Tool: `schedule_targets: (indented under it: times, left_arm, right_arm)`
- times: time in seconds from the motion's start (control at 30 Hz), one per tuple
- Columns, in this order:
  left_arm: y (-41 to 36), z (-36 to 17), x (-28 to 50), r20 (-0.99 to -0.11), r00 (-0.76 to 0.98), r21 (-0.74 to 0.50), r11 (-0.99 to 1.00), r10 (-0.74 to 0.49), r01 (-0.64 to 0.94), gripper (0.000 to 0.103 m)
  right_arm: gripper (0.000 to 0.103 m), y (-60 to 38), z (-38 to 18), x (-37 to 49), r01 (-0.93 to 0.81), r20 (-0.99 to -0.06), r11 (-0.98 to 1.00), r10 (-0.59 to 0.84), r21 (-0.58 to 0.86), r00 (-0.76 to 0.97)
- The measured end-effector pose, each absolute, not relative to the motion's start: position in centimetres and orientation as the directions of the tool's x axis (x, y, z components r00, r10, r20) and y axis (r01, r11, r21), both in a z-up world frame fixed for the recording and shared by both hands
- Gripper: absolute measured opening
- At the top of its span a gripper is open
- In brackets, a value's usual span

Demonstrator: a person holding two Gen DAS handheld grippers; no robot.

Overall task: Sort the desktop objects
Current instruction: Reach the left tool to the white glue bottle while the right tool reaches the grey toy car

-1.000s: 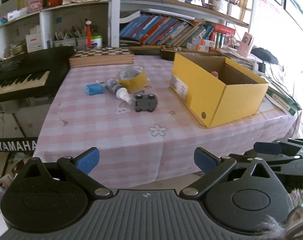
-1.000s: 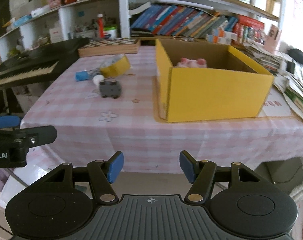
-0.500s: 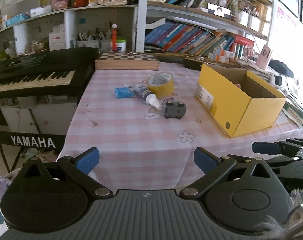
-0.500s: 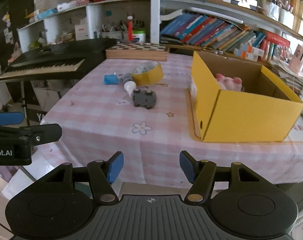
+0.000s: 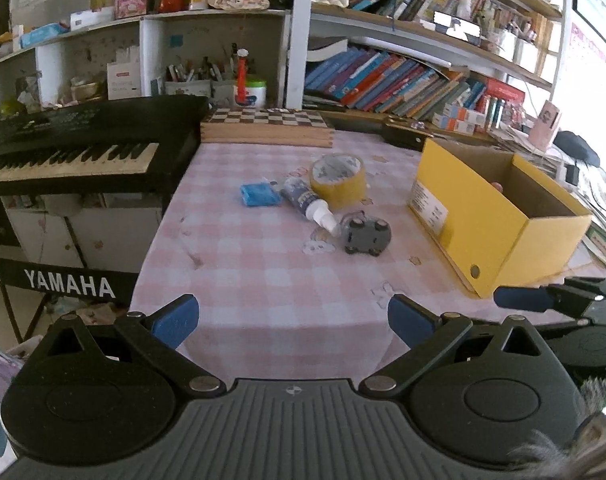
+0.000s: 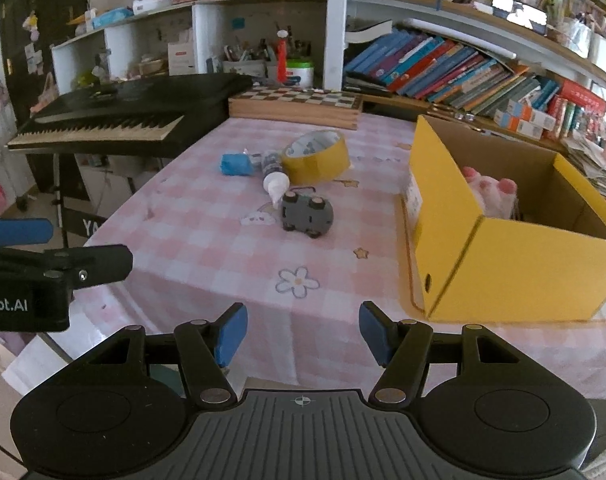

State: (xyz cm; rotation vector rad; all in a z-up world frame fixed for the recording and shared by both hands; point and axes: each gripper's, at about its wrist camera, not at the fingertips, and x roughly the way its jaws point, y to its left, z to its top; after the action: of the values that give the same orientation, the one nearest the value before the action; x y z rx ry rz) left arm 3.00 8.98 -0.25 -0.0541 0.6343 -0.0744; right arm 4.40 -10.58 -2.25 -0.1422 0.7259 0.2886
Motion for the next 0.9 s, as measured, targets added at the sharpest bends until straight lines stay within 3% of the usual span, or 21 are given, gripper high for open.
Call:
schedule_targets:
  times: [0.87,0.9]
  left_arm:
    - [7.8,-1.4,17.3,-0.619,0.785,-0.014,1.000,-0.007,-0.002,0.100]
    - [7.7,-1.4,17.7,-0.621,0.784,-0.011,1.000,-0.005,-0.003,0.100]
  right_arm:
    - [0.063,-8.8,-5.2,17.2,-0.389,-0.701,0.921,0.255,-0.034,0.666]
    - [0.067,-8.7,-5.4,17.6,-0.391,-0.704,0.920,0.256,-0.033,0.662]
